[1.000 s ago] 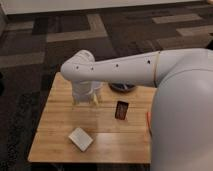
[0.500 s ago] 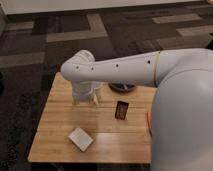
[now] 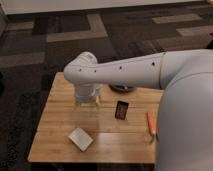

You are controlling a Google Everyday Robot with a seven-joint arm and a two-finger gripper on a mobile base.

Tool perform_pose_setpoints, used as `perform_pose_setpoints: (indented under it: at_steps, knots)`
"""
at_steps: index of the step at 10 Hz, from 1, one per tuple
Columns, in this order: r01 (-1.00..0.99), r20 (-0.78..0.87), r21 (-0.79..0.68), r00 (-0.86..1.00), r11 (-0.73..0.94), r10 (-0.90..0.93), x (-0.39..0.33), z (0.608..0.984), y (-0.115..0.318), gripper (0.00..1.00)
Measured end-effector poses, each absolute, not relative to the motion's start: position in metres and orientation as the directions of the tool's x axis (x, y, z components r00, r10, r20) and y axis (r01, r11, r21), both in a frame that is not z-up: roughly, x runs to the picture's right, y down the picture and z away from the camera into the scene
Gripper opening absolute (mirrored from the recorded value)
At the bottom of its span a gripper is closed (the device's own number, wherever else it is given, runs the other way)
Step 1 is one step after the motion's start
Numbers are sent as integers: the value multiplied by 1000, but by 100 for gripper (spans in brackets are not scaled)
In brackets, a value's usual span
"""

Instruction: Knock the eraser over

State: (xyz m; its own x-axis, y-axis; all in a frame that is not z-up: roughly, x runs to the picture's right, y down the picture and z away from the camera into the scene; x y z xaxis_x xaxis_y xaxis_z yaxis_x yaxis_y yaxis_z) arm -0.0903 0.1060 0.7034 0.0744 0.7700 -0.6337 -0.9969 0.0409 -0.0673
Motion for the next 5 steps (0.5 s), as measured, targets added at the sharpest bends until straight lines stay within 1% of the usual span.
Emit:
perform_pose_setpoints:
  at_steps: [5]
  knots:
    - [-996,-626,-89,69,16,777,-69,702,115,65]
